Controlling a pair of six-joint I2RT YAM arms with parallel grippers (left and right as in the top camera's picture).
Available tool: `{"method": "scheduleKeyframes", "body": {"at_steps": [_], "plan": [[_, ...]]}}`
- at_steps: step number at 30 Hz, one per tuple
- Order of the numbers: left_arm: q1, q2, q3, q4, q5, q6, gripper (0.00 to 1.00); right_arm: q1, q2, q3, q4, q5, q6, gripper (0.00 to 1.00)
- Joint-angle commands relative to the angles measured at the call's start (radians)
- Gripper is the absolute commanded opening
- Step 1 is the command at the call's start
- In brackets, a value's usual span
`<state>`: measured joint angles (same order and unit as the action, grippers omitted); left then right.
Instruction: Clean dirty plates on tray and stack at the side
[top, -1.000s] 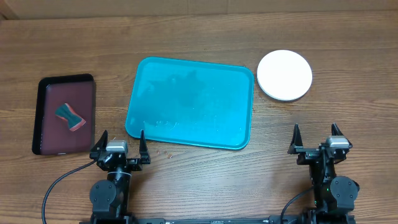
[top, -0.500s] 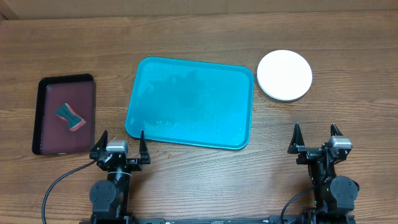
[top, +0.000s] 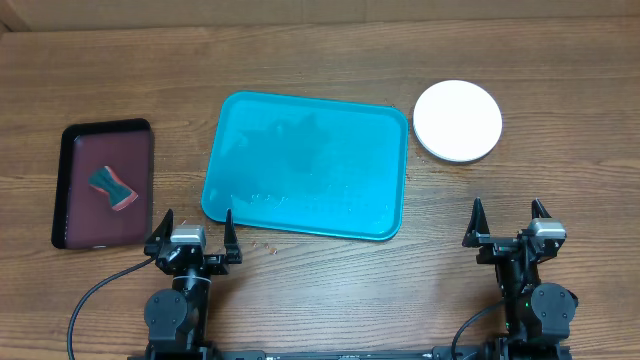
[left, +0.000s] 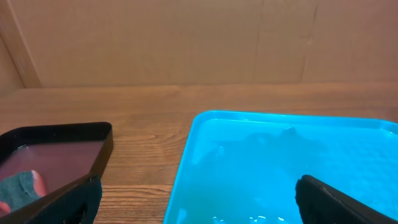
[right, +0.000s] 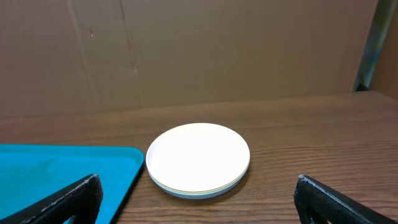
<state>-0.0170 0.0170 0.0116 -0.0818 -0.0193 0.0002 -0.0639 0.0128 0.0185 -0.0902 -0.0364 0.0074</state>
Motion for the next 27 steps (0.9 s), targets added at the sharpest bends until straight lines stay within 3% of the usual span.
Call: {"method": "scheduleKeyframes", "body": {"at_steps": [1,12,19,27], "plan": [[0.011,-0.013,-0.007,0.005,0.002,0.016,1.0,-0.004,-0.01,-0.01,0.006,0.013,0.008,1.0],[0.012,-0.014,-0.007,0.004,0.021,0.021,1.0,-0.004,-0.01,-0.01,0.006,0.013,0.008,1.0],[0.012,-0.014,-0.007,0.004,0.009,-0.06,1.0,-0.004,-0.01,-0.01,0.006,0.013,0.008,1.0],[0.012,-0.014,-0.007,0.004,0.01,-0.022,1.0,-0.004,-0.01,-0.01,0.006,0.013,0.008,1.0]]}}
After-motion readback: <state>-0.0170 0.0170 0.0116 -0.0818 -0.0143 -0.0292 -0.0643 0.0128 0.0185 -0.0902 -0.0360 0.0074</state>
